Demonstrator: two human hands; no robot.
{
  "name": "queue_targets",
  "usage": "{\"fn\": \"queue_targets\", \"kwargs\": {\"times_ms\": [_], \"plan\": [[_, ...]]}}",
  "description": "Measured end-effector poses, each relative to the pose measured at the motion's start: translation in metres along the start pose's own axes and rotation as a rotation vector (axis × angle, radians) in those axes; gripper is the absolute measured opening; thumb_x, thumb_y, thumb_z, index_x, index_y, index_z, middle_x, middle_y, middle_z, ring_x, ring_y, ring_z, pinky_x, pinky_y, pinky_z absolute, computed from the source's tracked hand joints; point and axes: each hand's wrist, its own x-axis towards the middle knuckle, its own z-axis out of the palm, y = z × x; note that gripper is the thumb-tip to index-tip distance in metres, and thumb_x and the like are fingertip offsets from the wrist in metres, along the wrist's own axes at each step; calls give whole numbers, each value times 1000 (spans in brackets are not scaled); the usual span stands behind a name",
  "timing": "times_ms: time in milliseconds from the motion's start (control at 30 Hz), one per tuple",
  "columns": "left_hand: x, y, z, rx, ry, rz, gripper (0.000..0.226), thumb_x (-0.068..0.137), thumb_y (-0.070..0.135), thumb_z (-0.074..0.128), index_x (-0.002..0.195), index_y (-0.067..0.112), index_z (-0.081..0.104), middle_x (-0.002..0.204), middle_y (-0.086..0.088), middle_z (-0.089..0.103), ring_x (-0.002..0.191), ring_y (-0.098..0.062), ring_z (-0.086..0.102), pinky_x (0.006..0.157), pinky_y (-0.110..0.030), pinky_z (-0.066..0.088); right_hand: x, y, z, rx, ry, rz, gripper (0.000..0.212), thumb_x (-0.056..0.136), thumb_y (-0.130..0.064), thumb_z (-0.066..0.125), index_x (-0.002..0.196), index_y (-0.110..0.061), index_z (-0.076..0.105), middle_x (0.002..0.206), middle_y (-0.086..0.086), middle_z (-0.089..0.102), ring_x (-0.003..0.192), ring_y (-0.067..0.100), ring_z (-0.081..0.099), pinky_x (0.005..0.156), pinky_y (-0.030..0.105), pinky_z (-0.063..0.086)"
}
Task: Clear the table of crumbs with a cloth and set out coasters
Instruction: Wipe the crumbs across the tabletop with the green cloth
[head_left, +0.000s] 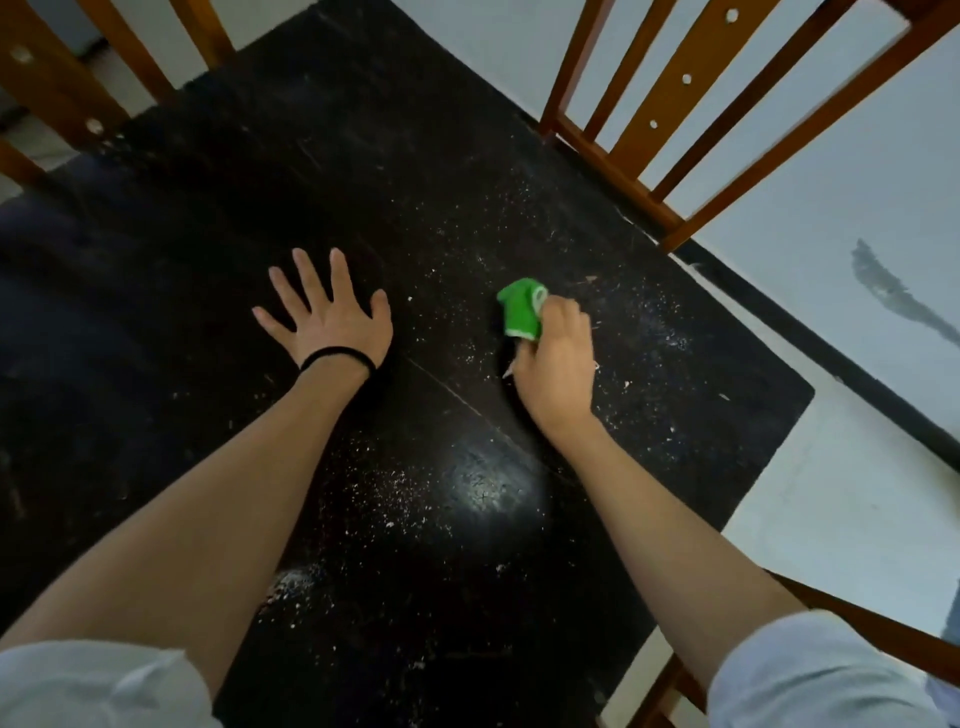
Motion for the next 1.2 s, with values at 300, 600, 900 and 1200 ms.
{"fn": "queue_targets", "kwargs": {"times_ms": [300, 600, 900, 1200], "plan": [[-19, 30, 16, 11, 17, 151, 54, 98, 42, 22, 148, 34, 4, 158, 1, -9, 145, -28, -14, 114, -57, -7, 18, 127, -75, -114, 277, 827, 42, 89, -19, 49, 130, -8, 45, 133, 19, 40, 123, 35, 36, 100, 45, 31], [-12, 22, 8, 21, 23, 159, 49, 98, 40, 27, 145, 40, 14, 158, 2, 2, 145, -26, -4, 114, -57, 0, -11, 6, 7, 40, -10, 138, 44, 78, -11, 58, 122, -8, 55, 112, 17, 51, 101, 33, 46, 82, 40, 39], [-3, 17, -5, 4, 96, 208, 40, 97, 36, 35, 136, 38, 40, 149, -1, 26, 137, -30, 18, 113, -54, 12, 87, 67, -32, -77, 125, 641, 45, 90, -25, 49, 132, -13, 43, 135, 15, 38, 125, 31, 34, 104, 45, 28], [28, 11, -24, 9, 144, 76, 58, 94, 36, 45, 146, 27, 21, 156, -3, 13, 143, -30, 9, 114, -56, 11, 73, 22, -2, 304, 152, 261, 30, 82, -14, 59, 111, -6, 63, 111, 13, 57, 105, 26, 46, 95, 42, 39]]}}
